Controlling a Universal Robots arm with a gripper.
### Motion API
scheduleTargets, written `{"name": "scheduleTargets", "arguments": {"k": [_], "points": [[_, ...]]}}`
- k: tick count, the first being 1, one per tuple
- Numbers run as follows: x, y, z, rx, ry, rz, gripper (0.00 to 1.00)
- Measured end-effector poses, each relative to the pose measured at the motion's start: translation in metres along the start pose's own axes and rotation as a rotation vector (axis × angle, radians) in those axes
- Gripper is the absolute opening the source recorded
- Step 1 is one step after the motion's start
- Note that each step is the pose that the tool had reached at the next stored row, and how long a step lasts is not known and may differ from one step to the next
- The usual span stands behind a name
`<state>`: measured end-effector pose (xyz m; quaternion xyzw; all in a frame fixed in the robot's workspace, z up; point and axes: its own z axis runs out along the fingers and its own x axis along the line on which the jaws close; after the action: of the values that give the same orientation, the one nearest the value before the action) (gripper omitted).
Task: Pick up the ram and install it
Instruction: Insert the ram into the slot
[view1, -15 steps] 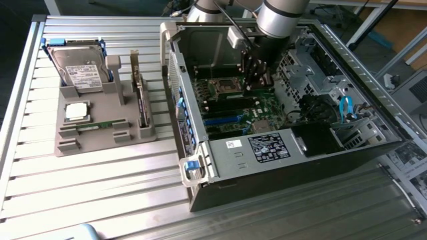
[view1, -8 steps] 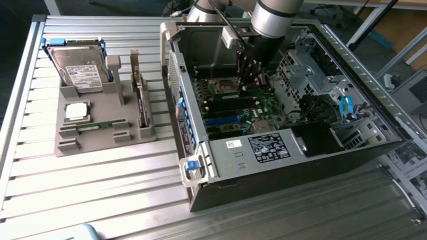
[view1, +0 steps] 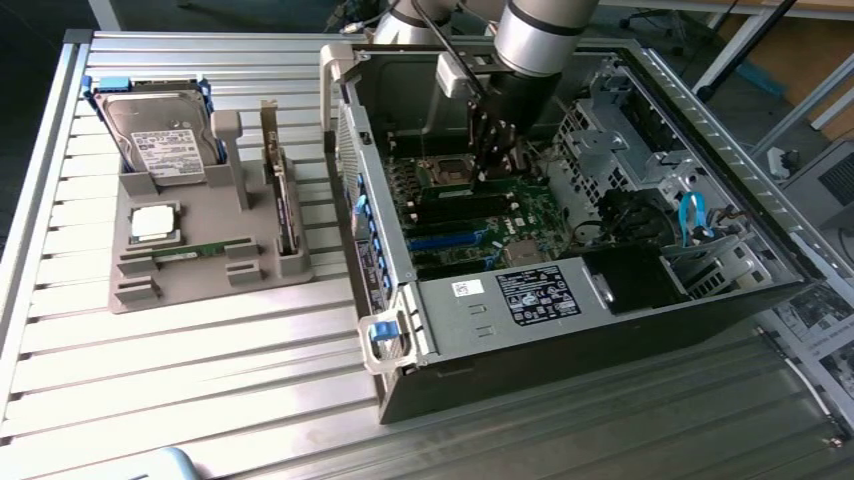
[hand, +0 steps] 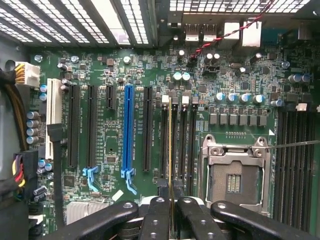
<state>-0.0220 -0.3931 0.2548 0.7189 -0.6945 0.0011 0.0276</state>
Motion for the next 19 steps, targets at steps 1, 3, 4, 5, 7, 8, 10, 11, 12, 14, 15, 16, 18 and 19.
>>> {"name": "scheduleTargets", "arguments": {"k": [1, 3, 4, 5, 7, 8, 10, 11, 12, 14, 15, 16, 18, 19], "points": [[-0.0001, 0.0000, 0.0006, -0.0001, 0.0001, 0.000, 0.13], [-0.0001, 0.0000, 0.0021, -0.0001, 0.0002, 0.000, 0.13], [-0.0001, 0.0000, 0.0030, -0.0001, 0.0002, 0.000, 0.13], [-0.0002, -0.0001, 0.0038, -0.0001, 0.0001, 0.002, 0.13], [-0.0002, -0.0001, 0.0056, -0.0003, -0.0001, 0.008, 0.13], [-0.0001, -0.0001, 0.0062, -0.0005, 0.0001, 0.011, 0.13], [0.0002, -0.0002, 0.0075, -0.0009, 0.0000, 0.021, 0.13], [0.0003, -0.0002, 0.0082, -0.0010, 0.0000, 0.025, 0.13], [0.0004, -0.0006, 0.0087, -0.0011, 0.0003, 0.027, 0.13], [0.0006, -0.0016, 0.0093, -0.0014, 0.0012, 0.030, 0.13], [0.0007, -0.0022, 0.0095, -0.0014, 0.0016, 0.030, 0.13], [0.0008, -0.0027, 0.0096, -0.0014, 0.0017, 0.031, 0.13], [0.0012, -0.0033, 0.0101, -0.0014, 0.0024, 0.033, 0.13], [0.0014, -0.0032, 0.0103, -0.0015, 0.0032, 0.034, 0.13]]}}
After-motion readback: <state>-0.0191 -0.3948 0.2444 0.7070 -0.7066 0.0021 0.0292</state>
